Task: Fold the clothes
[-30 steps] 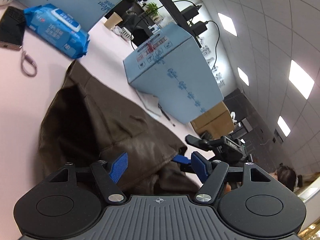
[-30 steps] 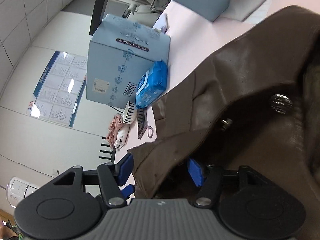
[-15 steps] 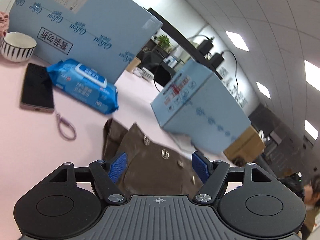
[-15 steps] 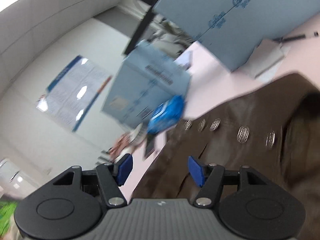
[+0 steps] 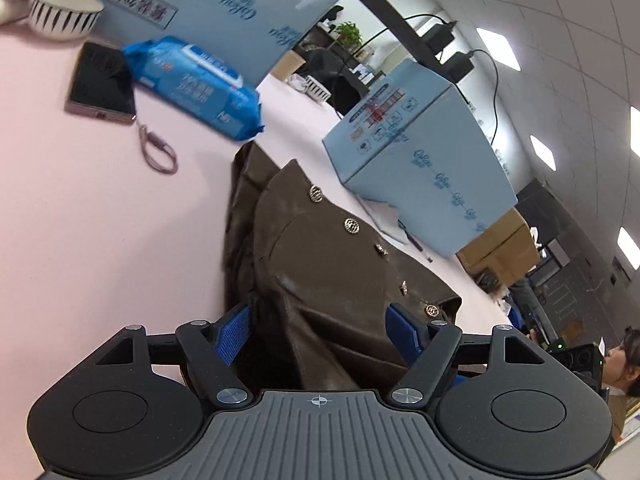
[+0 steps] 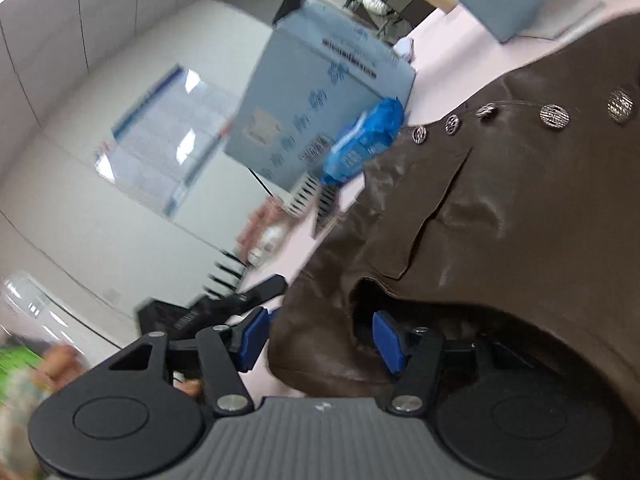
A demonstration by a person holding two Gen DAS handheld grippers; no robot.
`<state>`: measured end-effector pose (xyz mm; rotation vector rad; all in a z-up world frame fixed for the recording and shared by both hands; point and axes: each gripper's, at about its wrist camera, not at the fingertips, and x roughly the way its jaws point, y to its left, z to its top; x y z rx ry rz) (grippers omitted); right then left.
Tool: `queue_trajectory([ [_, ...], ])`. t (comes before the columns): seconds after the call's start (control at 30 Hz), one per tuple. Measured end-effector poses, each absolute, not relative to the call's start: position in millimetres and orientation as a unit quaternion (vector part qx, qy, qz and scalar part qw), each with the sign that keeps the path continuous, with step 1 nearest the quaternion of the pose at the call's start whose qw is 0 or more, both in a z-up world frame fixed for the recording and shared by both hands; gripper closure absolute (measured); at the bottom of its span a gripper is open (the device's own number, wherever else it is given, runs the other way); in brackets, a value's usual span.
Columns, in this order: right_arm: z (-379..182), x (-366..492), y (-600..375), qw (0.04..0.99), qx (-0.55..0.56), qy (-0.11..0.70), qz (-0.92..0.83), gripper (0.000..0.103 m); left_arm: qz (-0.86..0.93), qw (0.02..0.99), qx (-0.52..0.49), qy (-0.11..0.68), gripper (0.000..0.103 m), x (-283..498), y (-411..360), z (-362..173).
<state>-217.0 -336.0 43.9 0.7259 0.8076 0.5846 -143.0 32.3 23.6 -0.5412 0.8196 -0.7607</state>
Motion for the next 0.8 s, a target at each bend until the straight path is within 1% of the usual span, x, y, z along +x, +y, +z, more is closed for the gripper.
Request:
queue_trajectory([
  [0.07, 46.7, -208.7, -319.2, 0.829, 0.295, 0.398, 0.257, 0.054, -0.351, 0.818, -0.243, 0.385, 0.028, -140.5, 30.0, 21.5],
  [0.1, 47.4, -205.3, -312.0, 0.837, 0.274, 0.405, 0.247, 0.058, -0.345, 0.821, -0.24, 0.385, 0.028, -139.0, 29.8, 21.3],
  [0.13, 48.1, -202.1, -304.8, 0.843, 0.253, 0.411, 0.237, 0.069, -0.35, 0.819, -0.243, 0.385, 0.029, -137.0, 29.5, 20.7],
  [0.17, 49.2, -201.1, -298.0, 0.851, 0.23, 0.408, 0.238, 0.077, -0.355, 0.816, -0.246, 0.385, 0.03, -135.1, 29.3, 20.0],
  [0.2, 48.6, -200.5, -294.9, 0.851, 0.227, 0.405, 0.245, 0.094, -0.368, 0.809, -0.254, 0.382, 0.033, -133.5, 28.6, 18.8],
  [0.23, 46.8, -199.4, -294.8, 0.846, 0.237, 0.405, 0.252, 0.095, -0.38, 0.805, -0.258, 0.376, 0.05, -132.5, 27.2, 19.1],
  [0.27, 44.1, -199.0, -297.9, 0.84, 0.259, 0.4, 0.26, 0.096, -0.391, 0.799, -0.258, 0.376, 0.061, -132.2, 24.9, 19.4],
  [0.3, 42.7, -200.5, -302.7, 0.838, 0.276, 0.391, 0.262, 0.096, -0.403, 0.794, -0.257, 0.376, 0.081, -132.1, 22.4, 19.6],
  [0.33, 41.5, -201.9, -307.8, 0.836, 0.293, 0.381, 0.264, 0.096, -0.415, 0.789, -0.256, 0.375, 0.086, -133.6, 18.2, 19.5],
  [0.47, 43.4, -211.0, -335.4, 0.814, 0.368, 0.338, 0.295, 0.096, -0.452, 0.763, -0.281, 0.366, 0.09, -132.6, 17.5, 20.4],
  [0.67, 67.0, -227.3, -372.4, 0.794, 0.424, 0.259, 0.35, 0.096, -0.521, 0.74, -0.323, 0.277, 0.092, -136.9, 29.0, 50.9],
  [0.8, 81.3, -255.1, -388.5, 0.786, 0.414, 0.227, 0.399, 0.096, -0.583, 0.721, -0.307, 0.214, 0.092, -165.2, 49.8, 69.2],
])
